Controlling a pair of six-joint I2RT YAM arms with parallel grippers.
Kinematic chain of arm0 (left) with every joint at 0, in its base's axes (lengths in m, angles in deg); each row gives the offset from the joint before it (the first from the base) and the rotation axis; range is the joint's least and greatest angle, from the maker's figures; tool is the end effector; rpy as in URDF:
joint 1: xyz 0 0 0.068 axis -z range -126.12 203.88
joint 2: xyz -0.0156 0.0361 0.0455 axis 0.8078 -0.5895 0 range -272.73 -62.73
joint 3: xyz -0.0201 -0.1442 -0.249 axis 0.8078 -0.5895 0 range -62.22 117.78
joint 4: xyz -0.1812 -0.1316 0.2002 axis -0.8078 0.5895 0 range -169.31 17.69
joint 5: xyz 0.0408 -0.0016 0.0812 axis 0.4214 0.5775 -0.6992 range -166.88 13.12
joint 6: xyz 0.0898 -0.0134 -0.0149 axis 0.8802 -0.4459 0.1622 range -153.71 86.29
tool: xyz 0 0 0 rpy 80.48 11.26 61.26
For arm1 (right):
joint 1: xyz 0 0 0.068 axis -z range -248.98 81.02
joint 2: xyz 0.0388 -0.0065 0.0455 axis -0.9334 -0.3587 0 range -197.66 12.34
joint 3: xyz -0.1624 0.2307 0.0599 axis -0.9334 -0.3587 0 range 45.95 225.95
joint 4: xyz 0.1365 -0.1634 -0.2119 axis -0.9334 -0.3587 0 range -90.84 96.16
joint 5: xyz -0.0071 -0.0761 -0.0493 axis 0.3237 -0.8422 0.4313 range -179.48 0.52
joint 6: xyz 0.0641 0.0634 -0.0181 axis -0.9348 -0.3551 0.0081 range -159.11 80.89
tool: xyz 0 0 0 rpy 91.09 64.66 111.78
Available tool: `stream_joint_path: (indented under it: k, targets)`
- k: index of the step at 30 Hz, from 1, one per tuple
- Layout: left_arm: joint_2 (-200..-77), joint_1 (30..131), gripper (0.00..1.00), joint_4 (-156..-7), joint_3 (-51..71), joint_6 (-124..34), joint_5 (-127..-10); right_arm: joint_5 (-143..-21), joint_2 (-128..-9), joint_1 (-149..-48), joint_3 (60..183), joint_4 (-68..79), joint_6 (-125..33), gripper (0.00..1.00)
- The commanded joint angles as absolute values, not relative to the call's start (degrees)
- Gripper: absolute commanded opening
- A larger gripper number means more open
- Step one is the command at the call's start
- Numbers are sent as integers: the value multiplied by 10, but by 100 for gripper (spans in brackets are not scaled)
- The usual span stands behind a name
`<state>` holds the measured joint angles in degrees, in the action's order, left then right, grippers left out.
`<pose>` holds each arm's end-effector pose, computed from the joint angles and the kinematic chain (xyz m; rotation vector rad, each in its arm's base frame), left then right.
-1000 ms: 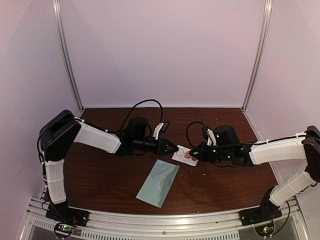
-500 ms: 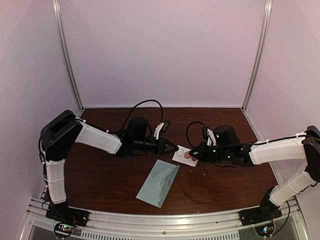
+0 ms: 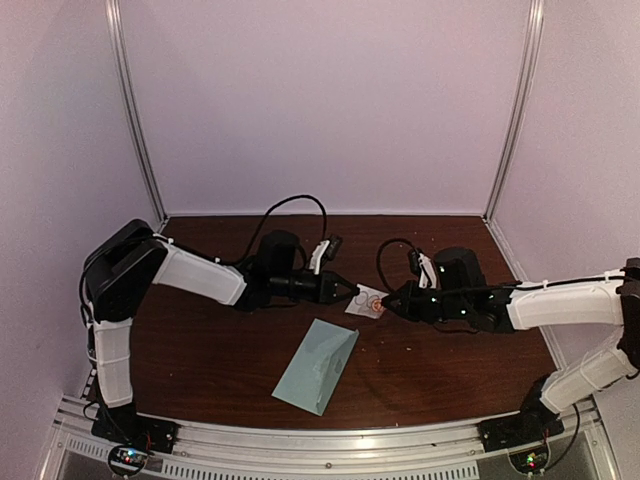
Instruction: Place the letter into the envelope and seal it
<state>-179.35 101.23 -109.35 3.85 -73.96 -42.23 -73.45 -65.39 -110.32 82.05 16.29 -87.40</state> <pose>0.3087 -0.4044 0.1313 0.6019 2.1326 -1.5273 0.2441 0.2450 0.1619 -0.0426 2.3502 1.1589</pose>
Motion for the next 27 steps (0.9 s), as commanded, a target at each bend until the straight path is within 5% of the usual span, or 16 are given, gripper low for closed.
stream_joint_path:
  k: [1,13,20,27]
  targets:
    - [-1809,1015,0,-1118,59,-743,-435,-755,-632,-1100,813,150,-865,0]
    - [-1876,1015,0,-1089,140,-714,-461,-774,-588,-1101,796,126,-867,0]
    - [-1838,1015,41,-980,172,-625,-566,-794,-554,-1100,793,107,-862,0]
    - [-1704,1015,56,-911,86,-584,-649,-786,-538,-1100,786,123,-847,0]
